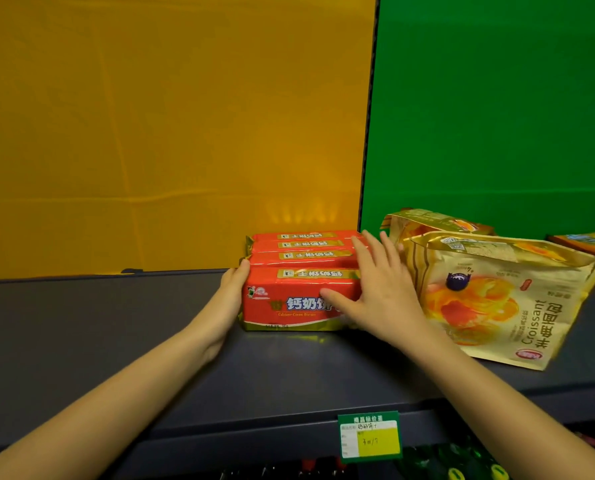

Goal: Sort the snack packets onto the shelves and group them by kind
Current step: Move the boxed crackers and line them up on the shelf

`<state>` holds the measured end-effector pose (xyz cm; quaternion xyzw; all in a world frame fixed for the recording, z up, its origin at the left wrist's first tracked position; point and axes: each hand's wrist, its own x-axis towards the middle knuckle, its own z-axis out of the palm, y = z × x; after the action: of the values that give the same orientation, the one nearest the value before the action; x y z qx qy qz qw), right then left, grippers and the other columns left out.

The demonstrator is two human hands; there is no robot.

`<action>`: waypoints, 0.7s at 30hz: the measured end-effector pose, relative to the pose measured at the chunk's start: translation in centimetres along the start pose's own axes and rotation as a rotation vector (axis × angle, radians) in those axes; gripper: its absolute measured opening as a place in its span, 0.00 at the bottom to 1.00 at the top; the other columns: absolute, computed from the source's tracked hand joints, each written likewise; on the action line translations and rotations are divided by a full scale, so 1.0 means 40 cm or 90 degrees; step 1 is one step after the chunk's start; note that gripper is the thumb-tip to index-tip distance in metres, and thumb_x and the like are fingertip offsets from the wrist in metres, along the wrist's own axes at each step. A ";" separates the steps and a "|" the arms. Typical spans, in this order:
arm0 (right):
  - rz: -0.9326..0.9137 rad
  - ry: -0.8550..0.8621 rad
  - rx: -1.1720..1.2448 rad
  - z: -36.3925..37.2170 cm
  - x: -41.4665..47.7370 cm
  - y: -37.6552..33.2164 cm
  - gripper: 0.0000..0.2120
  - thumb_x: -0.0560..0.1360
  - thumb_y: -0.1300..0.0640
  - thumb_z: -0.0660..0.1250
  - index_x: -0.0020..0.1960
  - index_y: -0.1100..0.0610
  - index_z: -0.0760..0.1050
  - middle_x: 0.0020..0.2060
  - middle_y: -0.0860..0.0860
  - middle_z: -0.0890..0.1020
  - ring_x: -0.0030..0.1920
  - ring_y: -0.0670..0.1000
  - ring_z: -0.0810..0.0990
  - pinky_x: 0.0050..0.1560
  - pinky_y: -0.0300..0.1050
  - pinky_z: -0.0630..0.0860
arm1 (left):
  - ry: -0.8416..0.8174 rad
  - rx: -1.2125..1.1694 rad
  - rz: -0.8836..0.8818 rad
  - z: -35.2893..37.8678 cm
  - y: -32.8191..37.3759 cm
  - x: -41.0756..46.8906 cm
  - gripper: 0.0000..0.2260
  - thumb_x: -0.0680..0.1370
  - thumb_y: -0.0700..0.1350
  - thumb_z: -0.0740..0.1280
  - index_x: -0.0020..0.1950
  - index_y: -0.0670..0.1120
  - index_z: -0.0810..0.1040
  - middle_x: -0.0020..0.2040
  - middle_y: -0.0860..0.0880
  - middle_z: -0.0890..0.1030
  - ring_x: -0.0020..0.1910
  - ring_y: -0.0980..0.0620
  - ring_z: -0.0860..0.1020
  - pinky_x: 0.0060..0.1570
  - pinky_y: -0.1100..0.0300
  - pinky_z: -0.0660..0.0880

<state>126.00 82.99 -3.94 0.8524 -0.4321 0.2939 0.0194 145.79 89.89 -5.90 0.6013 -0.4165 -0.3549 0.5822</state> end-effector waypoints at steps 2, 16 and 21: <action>0.043 0.029 0.056 0.013 -0.013 -0.002 0.45 0.69 0.32 0.60 0.76 0.53 0.46 0.77 0.49 0.46 0.77 0.52 0.40 0.73 0.57 0.52 | -0.005 -0.023 0.000 0.006 0.000 0.003 0.21 0.79 0.61 0.50 0.65 0.52 0.70 0.56 0.53 0.80 0.49 0.60 0.78 0.41 0.66 0.70; 0.029 0.068 0.053 0.077 0.041 0.022 0.34 0.71 0.35 0.38 0.66 0.49 0.69 0.65 0.47 0.73 0.68 0.48 0.64 0.72 0.50 0.45 | 0.071 -0.059 0.013 0.058 -0.002 0.018 0.23 0.80 0.57 0.52 0.72 0.50 0.54 0.46 0.54 0.77 0.42 0.56 0.78 0.35 0.64 0.71; 0.058 0.028 0.023 0.065 0.042 0.001 0.29 0.75 0.38 0.40 0.67 0.49 0.67 0.67 0.46 0.71 0.70 0.49 0.63 0.72 0.53 0.37 | 0.068 -0.039 0.016 0.050 0.006 0.014 0.24 0.79 0.56 0.55 0.71 0.48 0.56 0.51 0.51 0.77 0.44 0.56 0.78 0.38 0.63 0.72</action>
<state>128.00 81.01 -5.22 0.8256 -0.4643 0.3208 0.0002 144.17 88.57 -5.78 0.5962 -0.3815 -0.3274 0.6260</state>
